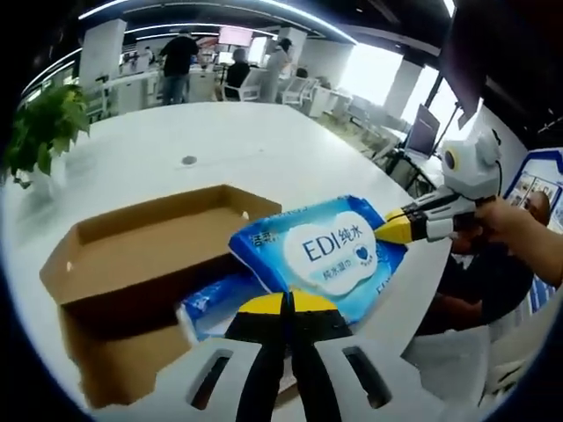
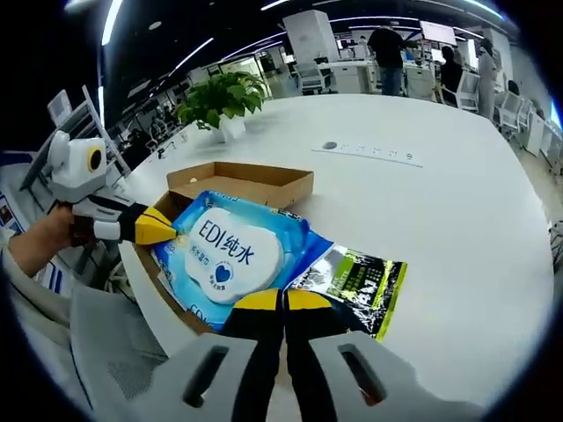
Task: Operate the shoe box by opening the lid, removing the specified soft item, and placing it in the target area until the item is outside and the box remains undamaged.
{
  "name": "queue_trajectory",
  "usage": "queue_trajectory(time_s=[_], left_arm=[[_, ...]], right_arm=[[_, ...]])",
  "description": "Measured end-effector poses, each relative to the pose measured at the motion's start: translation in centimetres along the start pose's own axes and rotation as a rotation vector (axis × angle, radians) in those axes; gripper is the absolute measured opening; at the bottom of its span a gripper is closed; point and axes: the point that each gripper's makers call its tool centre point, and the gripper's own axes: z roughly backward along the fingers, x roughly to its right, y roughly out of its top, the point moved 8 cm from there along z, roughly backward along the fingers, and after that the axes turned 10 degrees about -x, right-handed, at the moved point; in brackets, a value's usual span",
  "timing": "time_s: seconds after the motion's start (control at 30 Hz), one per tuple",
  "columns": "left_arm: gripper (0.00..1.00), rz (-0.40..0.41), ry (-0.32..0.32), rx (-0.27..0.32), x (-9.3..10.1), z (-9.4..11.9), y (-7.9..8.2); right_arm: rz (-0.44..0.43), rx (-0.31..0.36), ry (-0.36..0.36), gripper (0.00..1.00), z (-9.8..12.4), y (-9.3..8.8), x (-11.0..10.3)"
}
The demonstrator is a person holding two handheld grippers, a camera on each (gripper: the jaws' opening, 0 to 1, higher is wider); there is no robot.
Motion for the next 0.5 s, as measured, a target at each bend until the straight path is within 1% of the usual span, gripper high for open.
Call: queue_trajectory(time_s=[0.2, 0.5], left_arm=[[0.00, 0.008, -0.026, 0.007, 1.2, -1.1, 1.0], [0.00, -0.016, -0.057, -0.004, 3.1, -3.2, 2.0]], right_arm=[[-0.018, 0.003, -0.017, 0.00, 0.8, -0.4, 1.5], [-0.023, -0.008, -0.053, 0.00, 1.9, -0.9, 4.0]])
